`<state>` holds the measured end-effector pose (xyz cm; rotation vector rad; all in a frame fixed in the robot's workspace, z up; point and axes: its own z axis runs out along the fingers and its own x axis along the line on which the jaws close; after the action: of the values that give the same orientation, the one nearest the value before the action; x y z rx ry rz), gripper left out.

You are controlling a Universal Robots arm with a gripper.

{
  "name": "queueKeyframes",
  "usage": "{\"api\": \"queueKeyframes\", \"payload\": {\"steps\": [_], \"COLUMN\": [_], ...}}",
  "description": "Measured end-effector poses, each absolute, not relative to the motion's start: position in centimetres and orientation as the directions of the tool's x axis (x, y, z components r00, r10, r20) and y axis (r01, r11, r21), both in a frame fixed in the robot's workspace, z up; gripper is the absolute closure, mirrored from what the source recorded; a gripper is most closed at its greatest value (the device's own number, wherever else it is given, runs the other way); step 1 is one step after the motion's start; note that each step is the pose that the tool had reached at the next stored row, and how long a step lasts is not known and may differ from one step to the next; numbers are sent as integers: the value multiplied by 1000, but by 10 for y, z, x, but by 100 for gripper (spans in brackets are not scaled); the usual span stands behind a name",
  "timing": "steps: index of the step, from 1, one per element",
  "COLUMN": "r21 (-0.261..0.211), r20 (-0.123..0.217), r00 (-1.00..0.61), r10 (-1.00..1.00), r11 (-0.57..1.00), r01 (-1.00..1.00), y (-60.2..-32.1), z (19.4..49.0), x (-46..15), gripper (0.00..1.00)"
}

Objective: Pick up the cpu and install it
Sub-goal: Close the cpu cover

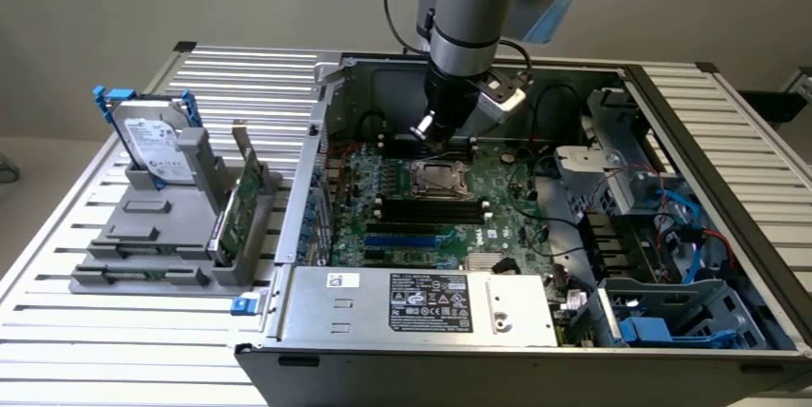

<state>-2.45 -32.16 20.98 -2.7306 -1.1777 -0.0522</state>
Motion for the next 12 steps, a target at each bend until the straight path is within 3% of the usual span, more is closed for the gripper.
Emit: {"api": "queueKeyframes", "payload": {"steps": [12], "r21": [-139], "r20": [98], "r00": [663], "r10": [742], "r11": [-649], "r01": [748], "y": [-320], "z": [209], "x": [-24], "gripper": [89]}}
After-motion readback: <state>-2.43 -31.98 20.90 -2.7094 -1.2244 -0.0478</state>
